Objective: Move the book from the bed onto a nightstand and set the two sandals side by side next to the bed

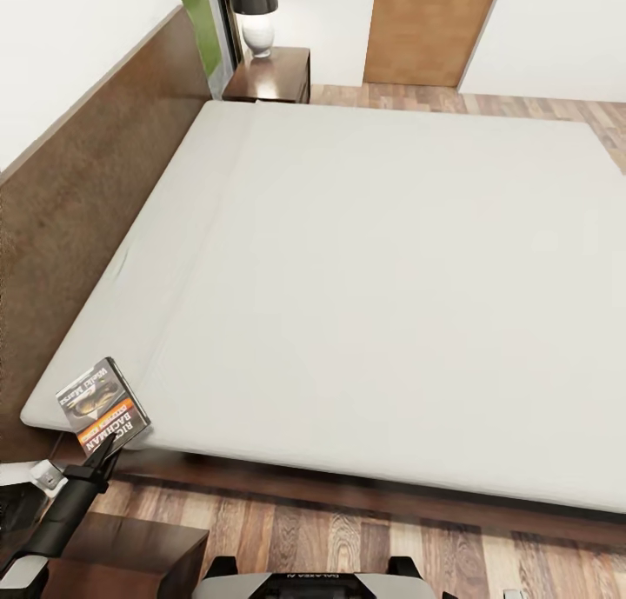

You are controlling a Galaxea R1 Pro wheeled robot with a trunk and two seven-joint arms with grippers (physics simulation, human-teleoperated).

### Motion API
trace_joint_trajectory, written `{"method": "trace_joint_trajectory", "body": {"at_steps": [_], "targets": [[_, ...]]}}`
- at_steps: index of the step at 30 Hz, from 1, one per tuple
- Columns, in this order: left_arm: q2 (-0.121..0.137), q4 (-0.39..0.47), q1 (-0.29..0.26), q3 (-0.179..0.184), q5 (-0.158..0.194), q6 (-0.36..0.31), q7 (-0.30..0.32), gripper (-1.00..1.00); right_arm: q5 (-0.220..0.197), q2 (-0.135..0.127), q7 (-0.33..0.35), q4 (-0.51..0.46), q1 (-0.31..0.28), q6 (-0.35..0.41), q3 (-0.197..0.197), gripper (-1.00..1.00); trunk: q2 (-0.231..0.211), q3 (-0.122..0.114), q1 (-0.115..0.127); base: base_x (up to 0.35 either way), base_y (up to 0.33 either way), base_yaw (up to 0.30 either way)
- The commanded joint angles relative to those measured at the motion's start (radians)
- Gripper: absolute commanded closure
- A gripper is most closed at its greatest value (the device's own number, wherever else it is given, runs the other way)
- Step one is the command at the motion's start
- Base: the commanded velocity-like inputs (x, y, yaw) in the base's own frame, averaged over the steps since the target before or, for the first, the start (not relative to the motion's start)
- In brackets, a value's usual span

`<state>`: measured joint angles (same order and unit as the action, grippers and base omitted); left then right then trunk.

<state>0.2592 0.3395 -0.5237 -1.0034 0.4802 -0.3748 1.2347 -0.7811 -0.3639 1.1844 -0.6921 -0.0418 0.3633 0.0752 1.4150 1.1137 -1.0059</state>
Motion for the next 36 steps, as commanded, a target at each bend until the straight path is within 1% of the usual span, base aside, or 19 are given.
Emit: {"method": "trace_joint_trajectory", "body": {"at_steps": [1,24,26,28,35,36], "targets": [[0.0,0.0,-0.001,-0.001,0.002,-0.009,0.002,1.0,-0.01,-0.001,0.0,0.0,0.0,0.009,0.005,-1.0,-0.007,-0.003,0.004,0.0,0.0,0.0],[0.0,0.0,0.0,-0.001,0.002,-0.009,0.003,1.0,-0.011,-0.001,0.002,0.0,-0.001,0.009,0.003,-1.0,-0.168,-0.075,0.092,0.0,0.0,0.0],[0.009,-0.012,0.012,-0.015,0.014,0.0,-0.006,1.0,-0.013,-0.006,0.0,0.002,-0.001,0.006,-0.003,-1.0,-0.168,-0.075,0.092,0.0,0.0,0.0],[0.008,-0.024,0.023,-0.029,0.021,0.007,-0.015,1.0,-0.013,-0.006,0.0,0.002,0.0,0.006,-0.003,-1.0,-0.168,-0.075,0.092,0.0,0.0,0.0],[0.006,-0.04,0.064,-0.026,0.02,0.007,-0.014,1.0,-0.014,-0.006,0.001,0.002,0.0,0.006,-0.003,-1.0,-0.168,-0.075,0.092,0.0,0.0,0.0],[0.006,-0.041,0.07,-0.026,0.02,0.007,-0.014,1.0,-0.014,-0.006,0.001,0.002,-0.001,0.006,-0.003,-1.0,-0.175,-0.078,0.096,0.0,0.0,0.0]]}}
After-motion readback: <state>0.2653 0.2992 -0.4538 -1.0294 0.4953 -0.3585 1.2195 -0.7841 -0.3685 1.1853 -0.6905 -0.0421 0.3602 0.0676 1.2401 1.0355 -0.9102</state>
